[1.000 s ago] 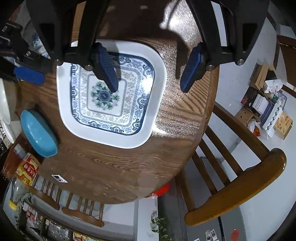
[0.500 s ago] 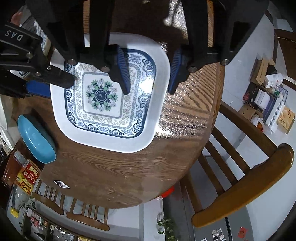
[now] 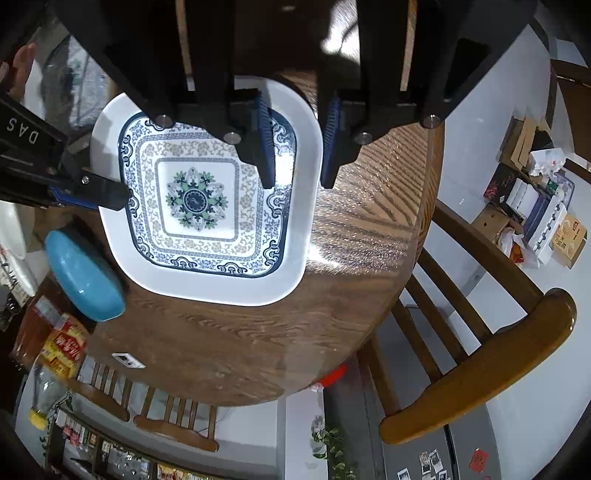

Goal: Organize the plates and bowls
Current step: 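Lift the plate with the left tool and carry it over the other patterned plate, then lower the held plate onto the other patterned plate with the left tool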

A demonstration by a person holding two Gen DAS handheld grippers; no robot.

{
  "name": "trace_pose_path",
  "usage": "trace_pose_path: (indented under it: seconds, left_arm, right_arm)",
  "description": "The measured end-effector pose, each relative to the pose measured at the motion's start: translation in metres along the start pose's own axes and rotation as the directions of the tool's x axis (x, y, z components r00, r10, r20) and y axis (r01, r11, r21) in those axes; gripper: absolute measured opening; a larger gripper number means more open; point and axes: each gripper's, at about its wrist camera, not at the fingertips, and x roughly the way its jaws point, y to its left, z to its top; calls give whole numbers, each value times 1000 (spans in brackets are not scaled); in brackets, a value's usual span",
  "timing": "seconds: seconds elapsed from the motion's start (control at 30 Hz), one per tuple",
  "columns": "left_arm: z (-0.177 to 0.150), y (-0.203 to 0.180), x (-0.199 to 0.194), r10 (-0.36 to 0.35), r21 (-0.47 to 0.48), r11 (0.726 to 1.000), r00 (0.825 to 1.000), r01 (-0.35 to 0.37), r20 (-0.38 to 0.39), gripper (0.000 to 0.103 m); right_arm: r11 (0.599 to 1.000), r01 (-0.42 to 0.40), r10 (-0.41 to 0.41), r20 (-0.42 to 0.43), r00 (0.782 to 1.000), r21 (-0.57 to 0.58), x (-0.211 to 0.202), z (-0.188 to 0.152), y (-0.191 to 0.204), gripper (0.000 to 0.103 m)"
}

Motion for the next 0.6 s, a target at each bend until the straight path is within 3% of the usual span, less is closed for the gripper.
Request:
trace_pose_path:
  seconds: [0.2,0.6]
  left_arm:
    - [-6,-23,-30,-33,-1,999,999,33,39,22]
    - [-47,-83,-60,-136,68,988,991,136,0,22]
  right_arm:
    - [1000,0,-1,43,999,13,-38,-13,-13,13]
    - [996,44,-47,45,998,75,-98,-70,-53,13]
